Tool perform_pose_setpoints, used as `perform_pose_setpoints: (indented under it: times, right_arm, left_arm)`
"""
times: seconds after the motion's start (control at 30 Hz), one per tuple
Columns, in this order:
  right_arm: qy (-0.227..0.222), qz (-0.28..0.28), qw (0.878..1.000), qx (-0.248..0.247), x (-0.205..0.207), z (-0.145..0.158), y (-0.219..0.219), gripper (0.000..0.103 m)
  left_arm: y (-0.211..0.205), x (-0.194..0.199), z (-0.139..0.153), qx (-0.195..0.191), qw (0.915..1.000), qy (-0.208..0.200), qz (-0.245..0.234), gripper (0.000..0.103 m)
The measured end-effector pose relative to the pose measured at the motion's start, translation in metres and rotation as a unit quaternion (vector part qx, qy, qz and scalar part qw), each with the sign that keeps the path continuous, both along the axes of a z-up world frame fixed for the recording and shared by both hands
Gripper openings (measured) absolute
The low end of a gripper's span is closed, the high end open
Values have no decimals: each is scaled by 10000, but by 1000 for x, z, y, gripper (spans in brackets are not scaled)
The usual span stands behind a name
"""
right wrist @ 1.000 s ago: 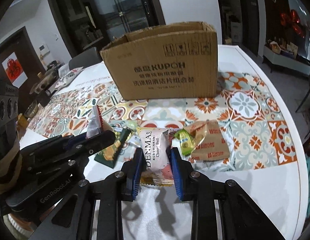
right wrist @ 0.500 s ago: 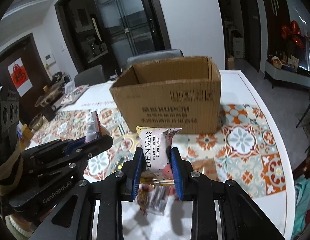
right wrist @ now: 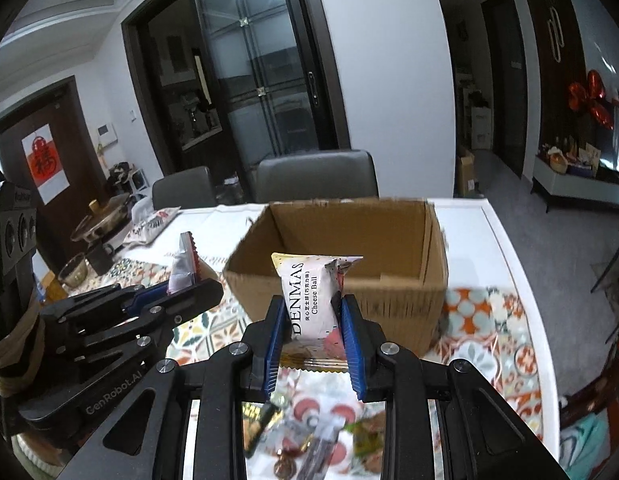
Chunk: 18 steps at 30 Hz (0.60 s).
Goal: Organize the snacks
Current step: 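Lift both packets over the box and release them inside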
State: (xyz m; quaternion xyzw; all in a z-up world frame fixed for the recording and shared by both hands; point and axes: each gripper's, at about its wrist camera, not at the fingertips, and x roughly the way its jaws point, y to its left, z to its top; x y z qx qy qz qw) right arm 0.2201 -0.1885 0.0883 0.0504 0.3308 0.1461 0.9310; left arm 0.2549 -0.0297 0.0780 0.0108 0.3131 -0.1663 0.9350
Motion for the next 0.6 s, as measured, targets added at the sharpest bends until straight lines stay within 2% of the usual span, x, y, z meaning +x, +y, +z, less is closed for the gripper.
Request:
perform_pose_setpoints:
  times: [0.27,0.6]
  right_arm:
    - [34,42,9999,-143,39,17,1,29]
    - [542,15,9984,-174,93,8,-1,29]
  left_arm:
    - [0,41,11,178,9998,55,61,17]
    - [-6,94,4,191,9989,419,36,17]
